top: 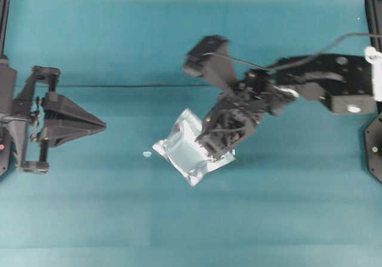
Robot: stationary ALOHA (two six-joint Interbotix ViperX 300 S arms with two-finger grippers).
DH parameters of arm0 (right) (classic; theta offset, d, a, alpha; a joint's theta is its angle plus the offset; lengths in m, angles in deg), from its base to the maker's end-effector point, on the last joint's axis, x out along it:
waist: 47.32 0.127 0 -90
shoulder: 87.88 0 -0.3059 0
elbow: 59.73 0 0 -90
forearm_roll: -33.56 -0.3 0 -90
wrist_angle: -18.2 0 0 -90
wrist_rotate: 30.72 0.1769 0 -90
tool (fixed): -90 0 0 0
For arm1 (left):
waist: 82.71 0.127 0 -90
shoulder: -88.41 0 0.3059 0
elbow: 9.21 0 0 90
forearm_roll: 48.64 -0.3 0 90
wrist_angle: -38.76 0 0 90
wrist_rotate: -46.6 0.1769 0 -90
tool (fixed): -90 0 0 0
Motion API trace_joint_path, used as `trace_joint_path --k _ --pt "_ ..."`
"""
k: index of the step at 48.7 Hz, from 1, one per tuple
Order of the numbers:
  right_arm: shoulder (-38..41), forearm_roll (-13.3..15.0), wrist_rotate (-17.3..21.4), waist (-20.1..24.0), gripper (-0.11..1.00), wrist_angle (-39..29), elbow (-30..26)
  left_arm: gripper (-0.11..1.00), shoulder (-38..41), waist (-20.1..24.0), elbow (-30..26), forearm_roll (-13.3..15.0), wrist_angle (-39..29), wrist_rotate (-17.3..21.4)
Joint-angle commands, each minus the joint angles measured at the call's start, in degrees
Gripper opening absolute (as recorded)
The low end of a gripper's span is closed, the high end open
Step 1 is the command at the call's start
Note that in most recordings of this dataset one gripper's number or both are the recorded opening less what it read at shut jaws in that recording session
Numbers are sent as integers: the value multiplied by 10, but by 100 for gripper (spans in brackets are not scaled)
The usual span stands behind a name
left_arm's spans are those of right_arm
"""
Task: Hand over the silver zip bag and make it stand upright.
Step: 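Raise the bag upright with the right gripper toward the center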
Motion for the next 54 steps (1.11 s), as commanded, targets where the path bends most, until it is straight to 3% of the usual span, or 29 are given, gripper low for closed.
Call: trace_joint_path --k 1,16,23,38,54 --pt "5 0 -35 -2 1 -43 -57 29 -12 2 4 -2 -3 0" --pt "62 0 -147 -1 1 -172 -178 63 -34 5 21 -2 -18 -13" --pt "80 16 -197 -1 1 -216 -217 64 -34 10 21 -2 -18 -13" --pt "91 111 -250 2 1 -252 -230 64 -33 15 22 -2 -18 -14" --pt "105 117 -272 22 1 -250 -229 65 -16 17 23 -2 0 -15"
